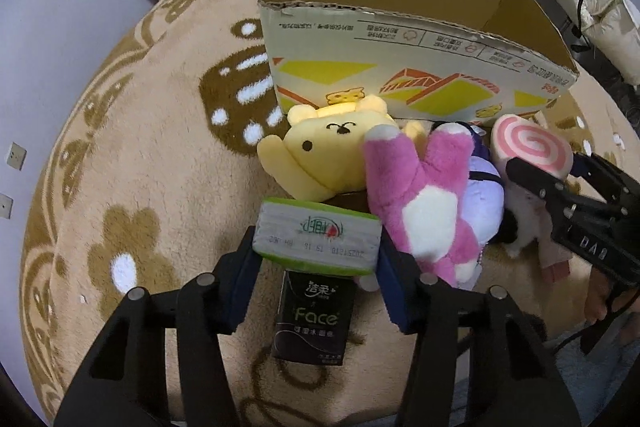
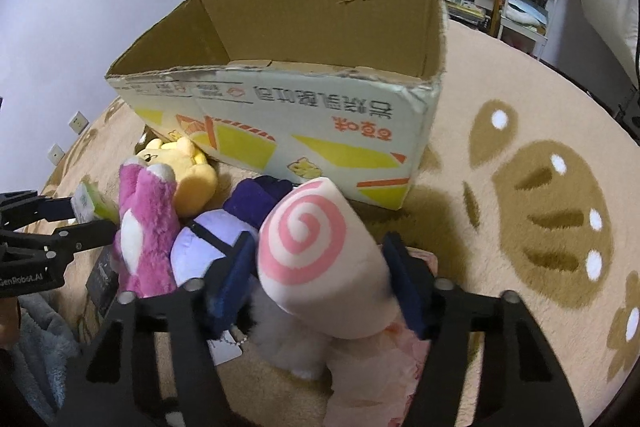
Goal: Organize soft objects
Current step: 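Grasp the green tissue pack with left tool while right tool grasps the swirl marshmallow plush, then lift both items over the box and open both tools to drop them in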
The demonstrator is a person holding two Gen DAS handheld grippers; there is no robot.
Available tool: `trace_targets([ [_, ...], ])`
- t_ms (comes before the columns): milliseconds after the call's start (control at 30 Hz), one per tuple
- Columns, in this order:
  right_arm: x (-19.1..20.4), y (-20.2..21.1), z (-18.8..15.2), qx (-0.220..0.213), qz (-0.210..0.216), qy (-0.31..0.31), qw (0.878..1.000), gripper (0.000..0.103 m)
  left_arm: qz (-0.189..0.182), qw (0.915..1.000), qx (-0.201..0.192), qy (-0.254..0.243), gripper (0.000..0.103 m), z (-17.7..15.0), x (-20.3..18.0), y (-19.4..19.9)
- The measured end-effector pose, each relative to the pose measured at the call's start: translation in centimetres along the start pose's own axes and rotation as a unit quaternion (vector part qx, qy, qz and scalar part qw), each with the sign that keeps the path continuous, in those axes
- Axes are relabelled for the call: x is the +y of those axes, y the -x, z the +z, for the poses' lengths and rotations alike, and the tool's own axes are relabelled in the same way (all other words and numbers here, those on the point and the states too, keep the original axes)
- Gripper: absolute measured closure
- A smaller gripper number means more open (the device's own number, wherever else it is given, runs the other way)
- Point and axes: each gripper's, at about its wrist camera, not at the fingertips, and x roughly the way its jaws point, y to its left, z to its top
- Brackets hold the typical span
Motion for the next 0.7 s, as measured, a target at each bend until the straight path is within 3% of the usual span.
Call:
trace_targets([
  [300,-0.3,0.5,-0.1,0.0,0.001,-0.004,1.0,0.068,0.004,0.9996,-0.025,0.009,0.051,0.1,0.3,1.4],
  [533,0.3,3.3,-0.3,-0.038,0.001,-0.008,0.999,0.07,0.025,0.9973,-0.069,0.0,0.051,-0.1,0.1,3.6],
  [700,0.8,6.5,-0.5,-0.082,-0.006,-0.003,0.997,0.07,0.036,0.9917,-0.123,-0.014,0.051,-0.2,-0.9,5.9],
])
